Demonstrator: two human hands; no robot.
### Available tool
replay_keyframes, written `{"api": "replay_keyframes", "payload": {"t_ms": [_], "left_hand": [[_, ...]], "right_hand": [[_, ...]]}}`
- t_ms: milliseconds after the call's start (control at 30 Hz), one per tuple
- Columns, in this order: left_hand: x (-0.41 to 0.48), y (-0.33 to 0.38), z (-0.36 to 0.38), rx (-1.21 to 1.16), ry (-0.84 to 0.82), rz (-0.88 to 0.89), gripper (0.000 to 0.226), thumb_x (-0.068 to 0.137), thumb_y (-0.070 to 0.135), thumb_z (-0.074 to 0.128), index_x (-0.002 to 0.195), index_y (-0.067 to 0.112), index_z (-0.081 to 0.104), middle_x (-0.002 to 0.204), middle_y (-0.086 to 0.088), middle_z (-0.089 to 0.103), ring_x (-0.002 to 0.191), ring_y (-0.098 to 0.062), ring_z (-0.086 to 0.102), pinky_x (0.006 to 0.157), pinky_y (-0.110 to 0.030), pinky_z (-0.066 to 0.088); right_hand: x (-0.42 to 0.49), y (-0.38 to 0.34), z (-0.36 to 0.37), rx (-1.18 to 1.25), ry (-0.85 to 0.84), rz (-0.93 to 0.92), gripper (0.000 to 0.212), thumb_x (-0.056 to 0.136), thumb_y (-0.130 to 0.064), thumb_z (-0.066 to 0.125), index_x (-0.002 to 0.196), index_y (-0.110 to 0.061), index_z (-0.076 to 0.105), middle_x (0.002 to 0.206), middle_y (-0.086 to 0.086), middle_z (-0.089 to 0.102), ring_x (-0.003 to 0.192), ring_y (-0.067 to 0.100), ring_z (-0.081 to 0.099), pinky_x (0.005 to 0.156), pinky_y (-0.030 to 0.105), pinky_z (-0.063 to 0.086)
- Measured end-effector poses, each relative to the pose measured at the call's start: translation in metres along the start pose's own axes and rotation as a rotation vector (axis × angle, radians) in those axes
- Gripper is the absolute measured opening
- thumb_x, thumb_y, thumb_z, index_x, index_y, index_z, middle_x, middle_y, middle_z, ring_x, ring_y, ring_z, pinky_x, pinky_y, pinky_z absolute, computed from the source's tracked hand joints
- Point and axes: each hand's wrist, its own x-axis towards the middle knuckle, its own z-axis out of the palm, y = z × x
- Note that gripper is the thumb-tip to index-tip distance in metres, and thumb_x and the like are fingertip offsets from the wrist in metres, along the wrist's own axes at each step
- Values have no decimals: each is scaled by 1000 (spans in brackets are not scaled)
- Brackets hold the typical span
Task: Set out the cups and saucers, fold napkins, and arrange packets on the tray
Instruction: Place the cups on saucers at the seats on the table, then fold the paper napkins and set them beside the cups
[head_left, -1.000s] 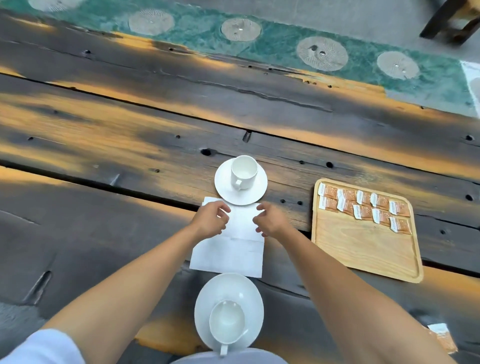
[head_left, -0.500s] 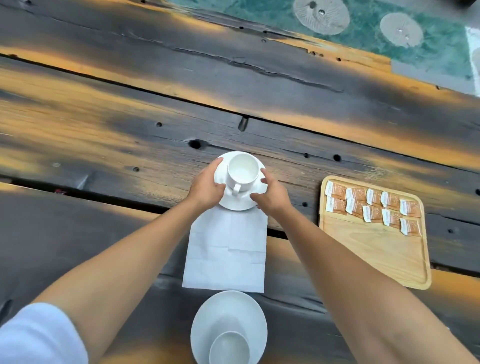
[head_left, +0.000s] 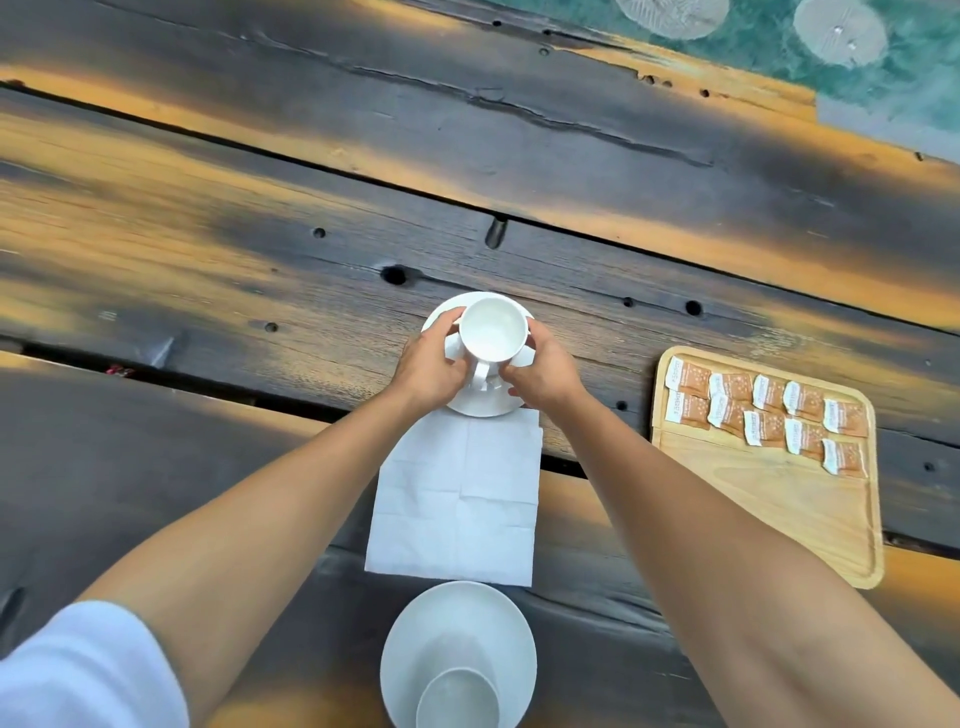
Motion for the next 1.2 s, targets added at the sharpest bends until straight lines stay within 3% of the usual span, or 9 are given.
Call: {"api": "replay_keyframes", "payload": {"t_ms": [267,433,567,633,733,900,1000,1200], "left_hand": [[-2,-1,3,-18,10,-9,64,81,8,63,136,36,45,126,3,63,80,-26,72,82,-46,58],[-5,-11,-1,-28,24,-68,68,86,8,66,144,29,39,138,-2,54,87,-26,71,87,-48,56],[-21,-32,-11,-11,111,-116,42,87,6,66,125,20,54,115,0,62,85,-23,68,81,-47,58],[-31,-43,-16,44,174,-130,29,86,8,68,110,21,59,105,2,65,76,-14,65,75,-36,57],[-46,-57,-18,118,196,-146,25,85,11,70,106,19,60,103,-1,66,70,-10,59,71,-26,48],[-67,-70,-11,245,85,-154,46,84,15,73,127,15,58,110,-1,58,89,-21,58,90,-33,48],[-73,-74,-8,297,46,-149,48,85,16,71,130,18,56,106,3,52,106,-24,54,97,-37,46],[-76,-75,-9,443,6,-131,28,86,14,66,113,23,61,98,5,53,109,-23,46,85,-32,41]], "right_hand": [[2,2,0,-10,-3,-27,73,77,0,65,142,-26,42,134,0,57,114,31,60,92,52,54],[-3,12,2,-18,8,48,77,83,-9,68,150,-20,31,143,5,50,117,32,59,95,49,53],[-19,36,4,-78,113,70,46,87,-15,64,131,-13,54,116,4,65,101,28,64,88,42,54],[-30,47,5,-107,188,83,32,87,-15,62,118,-12,61,98,0,66,94,21,62,76,29,48],[-43,62,9,-159,234,86,23,83,-13,61,105,-10,64,92,3,65,93,24,60,74,30,45],[-58,79,16,-288,69,104,43,83,-17,67,124,-10,58,117,13,59,111,29,54,90,33,42],[-64,84,19,-334,32,99,47,84,-16,65,129,-12,54,120,13,54,114,28,51,94,34,43],[-71,86,22,-410,-15,94,37,84,-7,56,120,-12,57,115,12,58,111,26,50,92,32,41]]}}
